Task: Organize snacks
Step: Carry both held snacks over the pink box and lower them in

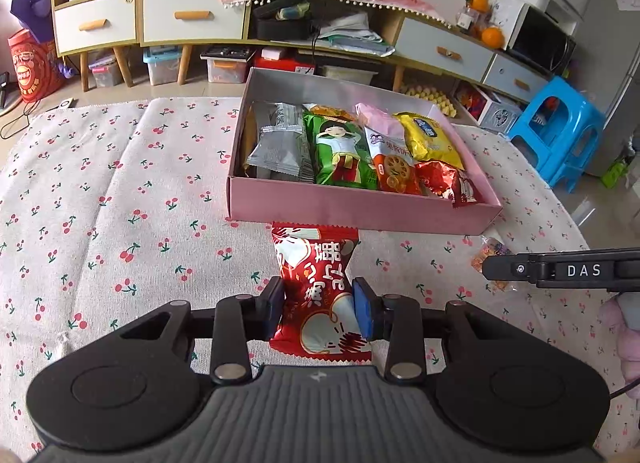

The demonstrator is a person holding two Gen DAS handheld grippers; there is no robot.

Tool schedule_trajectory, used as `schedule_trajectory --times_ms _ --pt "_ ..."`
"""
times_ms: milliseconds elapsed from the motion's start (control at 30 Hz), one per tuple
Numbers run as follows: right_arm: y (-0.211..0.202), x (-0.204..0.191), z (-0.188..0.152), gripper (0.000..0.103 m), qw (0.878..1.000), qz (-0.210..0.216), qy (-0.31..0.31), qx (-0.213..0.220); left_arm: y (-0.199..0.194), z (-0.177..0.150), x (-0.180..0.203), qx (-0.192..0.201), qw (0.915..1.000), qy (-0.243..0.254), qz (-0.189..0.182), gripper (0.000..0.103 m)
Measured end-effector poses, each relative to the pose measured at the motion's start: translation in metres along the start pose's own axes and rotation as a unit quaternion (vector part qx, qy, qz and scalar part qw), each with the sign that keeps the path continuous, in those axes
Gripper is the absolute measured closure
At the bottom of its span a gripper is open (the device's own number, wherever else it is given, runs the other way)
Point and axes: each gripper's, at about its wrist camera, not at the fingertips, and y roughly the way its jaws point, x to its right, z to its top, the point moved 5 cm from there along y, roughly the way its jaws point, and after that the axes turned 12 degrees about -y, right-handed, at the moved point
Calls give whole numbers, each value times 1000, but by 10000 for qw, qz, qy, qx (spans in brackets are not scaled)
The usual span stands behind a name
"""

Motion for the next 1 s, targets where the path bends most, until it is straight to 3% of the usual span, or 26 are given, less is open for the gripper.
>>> schedule_trajectory --times_ms 267,500,800,1000 --pt "-17 6 14 55 9988 176 437 164 -12 11 3 59 9991 -336 -261 69" --pt "-23 13 43 55 9939 281 934 518 -6 51 8 281 9972 -564 -392 69" --pt "14 37 91 55 9816 566 1693 682 48 106 14 367 9980 -451 -259 69" --pt "40 36 107 54 9742 1058 1779 894 80 124 12 366 9991 -181 104 69"
